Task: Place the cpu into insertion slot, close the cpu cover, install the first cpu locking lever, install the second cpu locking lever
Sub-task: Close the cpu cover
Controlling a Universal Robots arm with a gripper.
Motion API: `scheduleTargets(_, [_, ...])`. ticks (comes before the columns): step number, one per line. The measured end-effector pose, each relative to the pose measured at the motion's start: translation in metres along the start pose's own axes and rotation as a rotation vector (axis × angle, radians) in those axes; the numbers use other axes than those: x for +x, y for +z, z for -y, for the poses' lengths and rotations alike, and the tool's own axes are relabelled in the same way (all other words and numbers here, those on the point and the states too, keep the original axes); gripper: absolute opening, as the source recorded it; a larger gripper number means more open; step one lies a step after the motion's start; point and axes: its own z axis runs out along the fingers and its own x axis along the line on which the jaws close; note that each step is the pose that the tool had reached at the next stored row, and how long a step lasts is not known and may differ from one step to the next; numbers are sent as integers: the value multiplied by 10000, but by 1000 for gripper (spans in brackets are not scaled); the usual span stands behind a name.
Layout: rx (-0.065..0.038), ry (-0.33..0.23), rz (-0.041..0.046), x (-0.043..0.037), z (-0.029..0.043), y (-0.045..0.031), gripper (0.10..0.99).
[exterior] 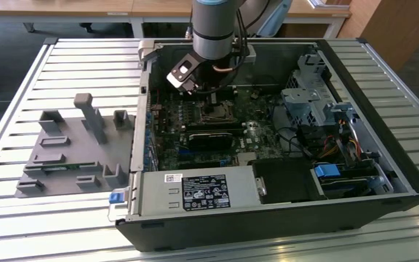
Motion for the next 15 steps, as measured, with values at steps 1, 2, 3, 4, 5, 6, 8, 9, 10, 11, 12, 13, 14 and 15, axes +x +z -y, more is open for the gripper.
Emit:
scheduleTargets(1, [0, 0, 2, 2, -8, 4, 106])
scheduleTargets(2, [1, 1, 0, 4, -27, 9, 106])
scheduleTargets(3, [-1, 0, 0, 5, -46, 12, 106])
scheduleTargets(4, [-7, -1, -5, 7, -57, 14, 106])
scheduleTargets(5, [-10, 1, -5, 10, -58, 14, 106])
scheduleTargets(6, [-14, 0, -7, 12, -58, 12, 106])
scheduleTargets(8, [-27, -2, -28, 18, -62, -9, 106])
scheduleTargets(9, [-20, -2, -16, 17, -61, -34, 106])
scheduleTargets(10, [-14, -1, -7, 16, -60, -64, 106])
scheduleTargets(11, [-15, 0, -9, 17, -61, -90, 106])
scheduleTargets(12, [-15, 0, -9, 17, -61, -107, 106])
scheduleTargets(13, [-14, 0, -7, 17, -61, -112, 106])
scheduleTargets(14, [-15, -1, -8, 17, -62, -112, 106])
scheduleTargets(15, [-15, -1, -7, 17, -67, -112, 106])
